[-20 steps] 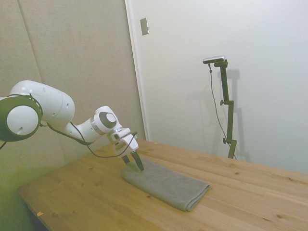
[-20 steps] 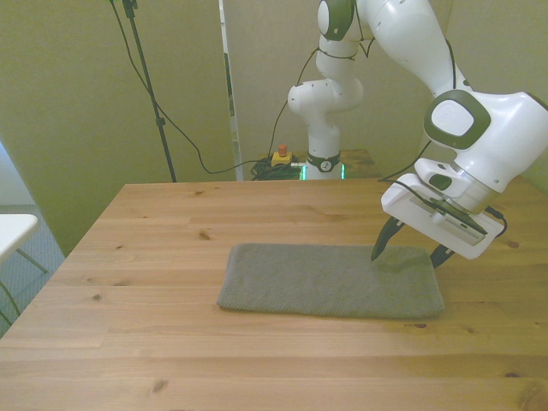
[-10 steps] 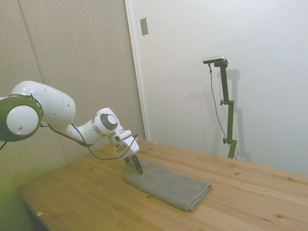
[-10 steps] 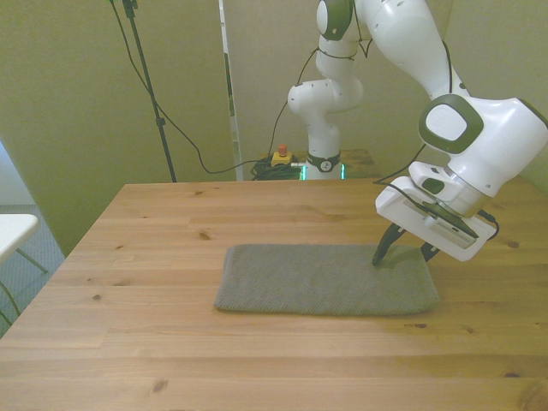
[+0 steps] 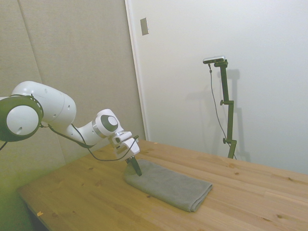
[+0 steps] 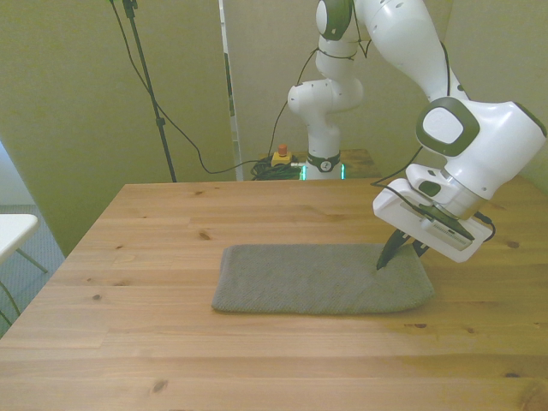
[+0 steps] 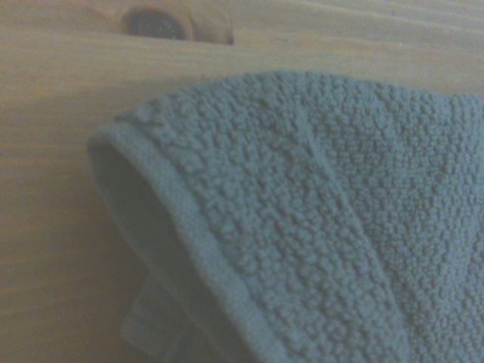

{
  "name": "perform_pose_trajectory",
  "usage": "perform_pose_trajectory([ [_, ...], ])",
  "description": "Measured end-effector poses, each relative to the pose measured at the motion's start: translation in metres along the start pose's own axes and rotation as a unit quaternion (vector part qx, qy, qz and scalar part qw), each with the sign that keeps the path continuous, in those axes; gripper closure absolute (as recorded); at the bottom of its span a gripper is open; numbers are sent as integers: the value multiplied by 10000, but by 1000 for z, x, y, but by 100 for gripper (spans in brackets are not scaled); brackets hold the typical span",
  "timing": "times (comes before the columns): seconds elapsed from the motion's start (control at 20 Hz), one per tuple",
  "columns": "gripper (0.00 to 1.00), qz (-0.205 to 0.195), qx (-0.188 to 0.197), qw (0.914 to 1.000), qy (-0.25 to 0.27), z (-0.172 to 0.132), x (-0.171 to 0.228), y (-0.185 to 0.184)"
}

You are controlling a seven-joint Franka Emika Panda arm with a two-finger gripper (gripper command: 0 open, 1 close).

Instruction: Fold the towel

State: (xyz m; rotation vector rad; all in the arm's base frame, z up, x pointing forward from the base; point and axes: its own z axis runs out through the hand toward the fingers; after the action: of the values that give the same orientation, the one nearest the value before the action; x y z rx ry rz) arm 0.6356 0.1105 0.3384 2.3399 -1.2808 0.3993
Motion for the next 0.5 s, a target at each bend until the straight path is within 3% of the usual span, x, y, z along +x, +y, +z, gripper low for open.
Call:
perform_pose_trajectory([
  [0.5,100,652,687,9951,-270,-39,55,27],
])
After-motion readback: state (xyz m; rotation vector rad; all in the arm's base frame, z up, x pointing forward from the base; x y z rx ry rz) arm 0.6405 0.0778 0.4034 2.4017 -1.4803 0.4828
